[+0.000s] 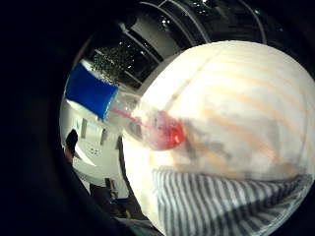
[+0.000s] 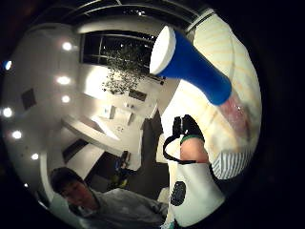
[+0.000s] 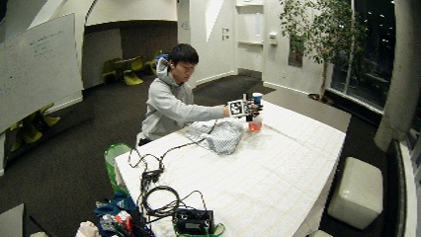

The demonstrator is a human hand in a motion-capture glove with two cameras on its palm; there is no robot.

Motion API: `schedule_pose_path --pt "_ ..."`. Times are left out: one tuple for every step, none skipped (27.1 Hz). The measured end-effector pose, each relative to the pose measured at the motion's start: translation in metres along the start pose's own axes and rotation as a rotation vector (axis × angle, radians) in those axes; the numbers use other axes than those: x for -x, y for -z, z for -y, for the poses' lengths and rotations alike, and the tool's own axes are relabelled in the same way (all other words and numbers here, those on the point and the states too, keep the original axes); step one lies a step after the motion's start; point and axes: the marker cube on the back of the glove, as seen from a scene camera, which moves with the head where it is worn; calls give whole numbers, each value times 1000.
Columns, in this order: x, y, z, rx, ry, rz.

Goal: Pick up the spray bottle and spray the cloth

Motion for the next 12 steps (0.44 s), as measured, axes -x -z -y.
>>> schedule_pose_path --pt "-2 2 -1 -31 5 -42" --pt "-2 6 -4 -49 11 -74" --pt "-2 9 -9 -55 16 -95" --pt "0 13 -15 -53 19 -108" --pt "2 17 -20 -46 23 -117" --pt "4 20 -27 -34 26 -124" --pt "6 23 -34 -20 29 -132" --pt "7 26 -40 -7 34 -140" --pt "9 29 -45 3 39 -146" --pt "10 32 -50 8 44 -151" --pt "10 34 -53 12 49 -155" --pt "11 36 -55 14 51 -157"
